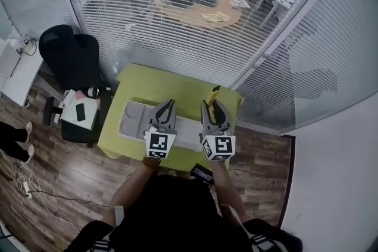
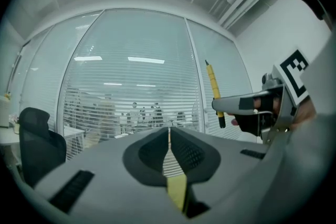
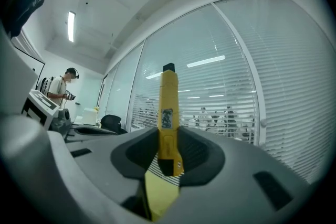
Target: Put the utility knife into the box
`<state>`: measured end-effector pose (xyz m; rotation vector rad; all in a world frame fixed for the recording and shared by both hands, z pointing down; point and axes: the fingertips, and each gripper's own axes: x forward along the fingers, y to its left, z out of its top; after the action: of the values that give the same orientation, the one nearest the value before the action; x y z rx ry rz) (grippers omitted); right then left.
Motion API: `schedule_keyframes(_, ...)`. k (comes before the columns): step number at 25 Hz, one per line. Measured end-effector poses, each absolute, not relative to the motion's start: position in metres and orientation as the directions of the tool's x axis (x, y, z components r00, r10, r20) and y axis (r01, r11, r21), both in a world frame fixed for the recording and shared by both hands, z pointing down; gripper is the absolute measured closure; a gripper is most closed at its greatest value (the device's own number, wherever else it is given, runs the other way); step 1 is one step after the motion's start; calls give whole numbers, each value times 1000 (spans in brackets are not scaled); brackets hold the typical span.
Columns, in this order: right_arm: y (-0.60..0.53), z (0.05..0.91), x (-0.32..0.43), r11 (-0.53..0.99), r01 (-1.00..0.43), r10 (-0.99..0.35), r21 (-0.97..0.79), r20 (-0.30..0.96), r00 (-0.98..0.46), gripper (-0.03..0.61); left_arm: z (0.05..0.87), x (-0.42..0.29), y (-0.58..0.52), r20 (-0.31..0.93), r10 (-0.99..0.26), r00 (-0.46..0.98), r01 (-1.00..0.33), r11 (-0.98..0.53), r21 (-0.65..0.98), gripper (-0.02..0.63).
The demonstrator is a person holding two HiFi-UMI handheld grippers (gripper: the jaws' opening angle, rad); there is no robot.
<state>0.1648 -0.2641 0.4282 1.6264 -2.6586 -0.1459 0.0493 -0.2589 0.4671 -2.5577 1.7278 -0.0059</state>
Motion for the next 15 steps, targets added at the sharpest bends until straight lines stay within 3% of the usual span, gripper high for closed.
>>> schedule_keyframes(15, -287, 447, 146, 467, -878, -884, 104, 21, -468, 469, 479, 29, -278, 0, -930, 367, -930, -367, -36, 592)
